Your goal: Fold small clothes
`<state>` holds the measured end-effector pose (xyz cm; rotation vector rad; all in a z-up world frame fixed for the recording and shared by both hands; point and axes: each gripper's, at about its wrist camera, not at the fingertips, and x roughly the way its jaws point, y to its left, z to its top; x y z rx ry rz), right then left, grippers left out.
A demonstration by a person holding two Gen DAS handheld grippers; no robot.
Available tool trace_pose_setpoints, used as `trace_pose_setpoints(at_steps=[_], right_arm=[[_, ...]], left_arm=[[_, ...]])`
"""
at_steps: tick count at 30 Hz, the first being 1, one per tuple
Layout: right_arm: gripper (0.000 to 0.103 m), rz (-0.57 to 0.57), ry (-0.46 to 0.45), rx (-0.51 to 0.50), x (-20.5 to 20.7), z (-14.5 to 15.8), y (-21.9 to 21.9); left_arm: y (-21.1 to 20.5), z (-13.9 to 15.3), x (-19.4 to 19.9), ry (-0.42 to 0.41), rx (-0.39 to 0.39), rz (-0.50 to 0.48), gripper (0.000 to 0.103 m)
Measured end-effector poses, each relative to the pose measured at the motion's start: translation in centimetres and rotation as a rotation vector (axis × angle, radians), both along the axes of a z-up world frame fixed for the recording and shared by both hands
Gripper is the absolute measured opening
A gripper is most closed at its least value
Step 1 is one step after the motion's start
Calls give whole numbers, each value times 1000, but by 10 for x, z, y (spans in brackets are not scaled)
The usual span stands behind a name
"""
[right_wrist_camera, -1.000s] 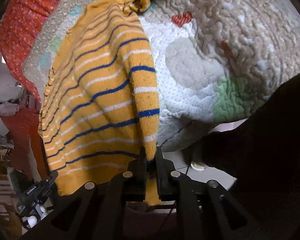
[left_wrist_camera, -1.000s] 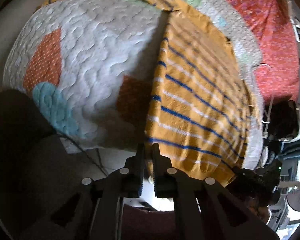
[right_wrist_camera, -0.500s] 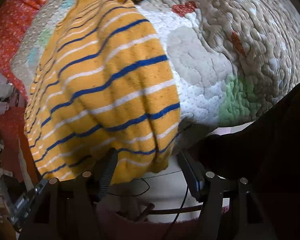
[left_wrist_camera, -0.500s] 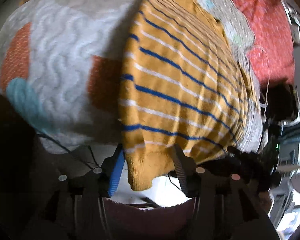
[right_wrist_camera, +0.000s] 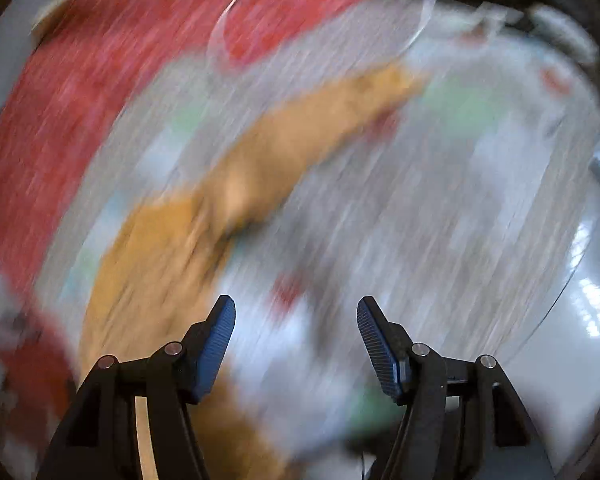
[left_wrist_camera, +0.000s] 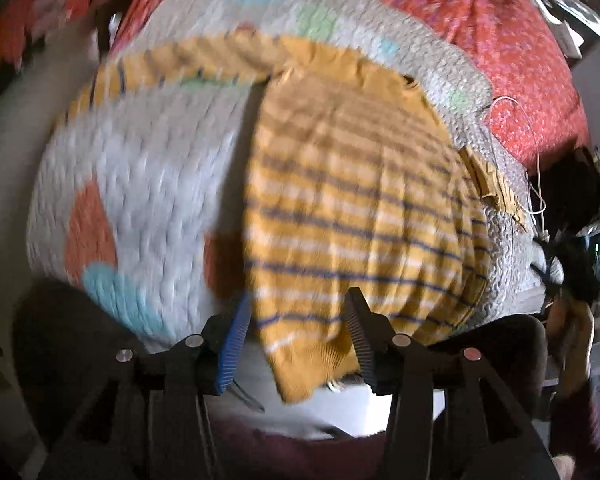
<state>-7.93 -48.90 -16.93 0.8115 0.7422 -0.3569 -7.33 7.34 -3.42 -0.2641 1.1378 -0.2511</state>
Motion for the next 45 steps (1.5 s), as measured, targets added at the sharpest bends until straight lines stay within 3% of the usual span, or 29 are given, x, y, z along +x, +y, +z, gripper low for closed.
trace_pose_setpoints(at_steps=[2,7,11,12,13,14,16,21,23,28,32,39,42,45], right_arm=[[68,-114,-6,10,17,-5,-45],[68,-243,-20,225,55,-36,-105],[70,-317,-42,204,81,-42,-124],[61,-316,-42,194,86,-42,-128],[23,-308,-38,193,90,-41,-132],[4,-286,-35,211,94,-41,-139],[5,-292,-54,228,90,-31,-152],[5,-367,-84,45,74,31,-174],[5,-348,-113,-24,75,62,-166],[5,-86,-202,-143,115,122,-82],[5,237,-247,-169,165,139,42],[5,711,-209,-103,230,102,268],[5,800,-157,-113,243,75,333],[5,857,-103,-116,255,49,372]], left_arm=[[-12,12,7,-33,18,-32,50],[-45,17,31,-41,60,-84,51],[-68,22,46,-65,97,-97,51],[-72,23,49,-70,103,-96,51],[-74,24,53,-75,107,-93,51],[-75,24,57,-77,110,-89,51],[-74,25,62,-80,112,-77,51],[-53,21,75,-77,99,-19,51],[-42,18,77,-79,94,2,51],[-16,15,80,-82,58,60,51],[4,10,76,-76,27,100,51],[43,-1,71,-62,-19,175,51],[60,-4,72,-56,-31,208,51],[72,-5,77,-58,-35,226,51]])
